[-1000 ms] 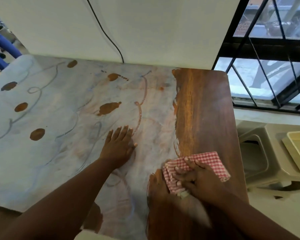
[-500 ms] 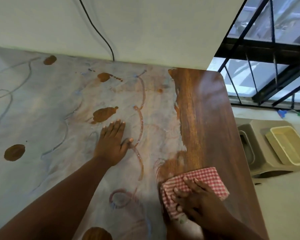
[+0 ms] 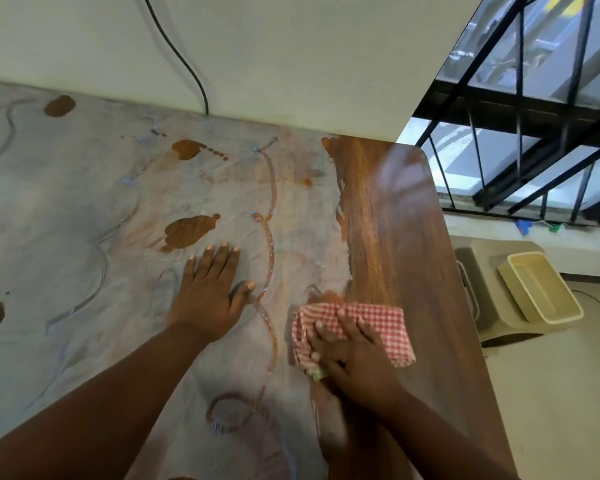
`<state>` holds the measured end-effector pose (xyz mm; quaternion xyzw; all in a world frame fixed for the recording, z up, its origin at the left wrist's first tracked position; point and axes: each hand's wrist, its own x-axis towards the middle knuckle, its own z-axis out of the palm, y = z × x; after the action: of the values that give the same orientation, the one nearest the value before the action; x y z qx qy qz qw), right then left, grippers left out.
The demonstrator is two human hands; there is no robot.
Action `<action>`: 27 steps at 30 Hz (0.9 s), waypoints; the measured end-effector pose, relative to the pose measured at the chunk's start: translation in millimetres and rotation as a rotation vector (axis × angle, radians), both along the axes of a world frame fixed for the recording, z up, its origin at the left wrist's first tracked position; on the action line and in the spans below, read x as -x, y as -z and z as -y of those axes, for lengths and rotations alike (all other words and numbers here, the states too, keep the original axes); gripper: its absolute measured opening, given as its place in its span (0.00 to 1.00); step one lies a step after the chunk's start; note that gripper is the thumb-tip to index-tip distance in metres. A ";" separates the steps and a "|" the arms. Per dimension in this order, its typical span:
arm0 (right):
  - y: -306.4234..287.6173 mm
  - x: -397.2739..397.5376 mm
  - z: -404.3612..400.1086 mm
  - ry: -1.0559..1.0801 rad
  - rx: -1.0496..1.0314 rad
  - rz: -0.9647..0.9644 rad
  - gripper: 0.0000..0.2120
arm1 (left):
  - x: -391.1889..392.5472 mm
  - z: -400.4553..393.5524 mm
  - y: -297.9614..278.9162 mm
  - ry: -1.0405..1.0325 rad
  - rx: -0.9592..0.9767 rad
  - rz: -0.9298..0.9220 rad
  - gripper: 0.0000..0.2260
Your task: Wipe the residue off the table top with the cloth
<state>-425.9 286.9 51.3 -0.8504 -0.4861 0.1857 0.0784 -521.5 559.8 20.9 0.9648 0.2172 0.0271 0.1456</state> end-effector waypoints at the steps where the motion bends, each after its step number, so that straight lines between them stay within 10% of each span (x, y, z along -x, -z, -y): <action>1: 0.3 6.7 12.6 -0.017 0.000 0.010 0.19 | 0.1 0.2 -0.4 0.002 0.005 -0.001 0.35; 18: -5.6 -63.0 -75.6 -0.043 0.057 0.027 0.31 | -1.9 2.8 -4.1 -0.032 -0.009 -0.041 0.35; 27: -20.2 -151.5 -43.8 0.080 0.136 -0.015 0.18 | -34.1 7.9 -27.7 -0.170 -0.034 0.049 0.33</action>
<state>-274.4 330.7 71.5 -0.8711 -0.4371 0.2216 0.0314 -487.4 551.9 48.5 0.9442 0.2944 0.0667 0.1318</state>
